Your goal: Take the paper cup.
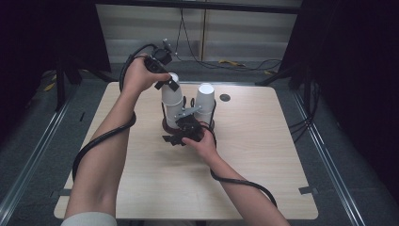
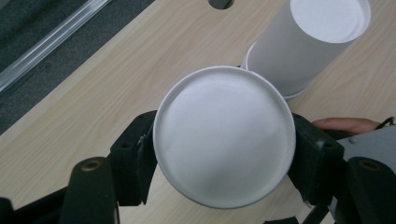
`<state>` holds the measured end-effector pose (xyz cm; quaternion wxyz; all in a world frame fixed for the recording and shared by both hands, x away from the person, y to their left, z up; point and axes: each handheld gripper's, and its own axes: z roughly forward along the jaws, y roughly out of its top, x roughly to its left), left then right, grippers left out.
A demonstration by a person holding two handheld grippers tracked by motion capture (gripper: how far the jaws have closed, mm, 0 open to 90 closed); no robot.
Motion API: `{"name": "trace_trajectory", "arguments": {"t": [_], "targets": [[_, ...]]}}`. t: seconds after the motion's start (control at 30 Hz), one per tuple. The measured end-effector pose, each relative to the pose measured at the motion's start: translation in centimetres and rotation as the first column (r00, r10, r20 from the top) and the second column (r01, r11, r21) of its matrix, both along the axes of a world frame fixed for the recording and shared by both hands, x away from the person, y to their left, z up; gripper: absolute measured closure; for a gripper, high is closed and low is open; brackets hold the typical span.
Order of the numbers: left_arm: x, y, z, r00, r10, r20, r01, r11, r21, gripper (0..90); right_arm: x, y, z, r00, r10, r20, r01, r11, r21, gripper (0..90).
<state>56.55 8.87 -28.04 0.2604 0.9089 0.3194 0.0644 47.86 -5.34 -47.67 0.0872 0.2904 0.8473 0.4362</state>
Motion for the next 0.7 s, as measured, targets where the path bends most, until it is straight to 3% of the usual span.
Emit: {"name": "trace_trajectory", "arguments": {"t": [0.4,0.53,0.7], "targets": [[-1.3,0.6,2.8,0.9994,-0.025,0.023,0.024,0.9992,0.033,33.1,-0.6,-0.5,0.8,0.9989,0.046,-0.002,-0.046,0.999,0.005,12.6],[-2.4,0.6,3.3,0.9983,-0.054,0.022,0.053,0.9982,0.026,33.1,-1.1,-0.8,1.3,0.9957,0.092,-0.007,-0.093,0.996,-0.011,12.5],[-3.3,0.6,3.1,0.9962,-0.084,0.022,0.084,0.9964,0.016,33.1,-1.6,-1.1,1.6,0.992,0.126,-0.008,-0.126,0.992,0.004,12.5]]}}
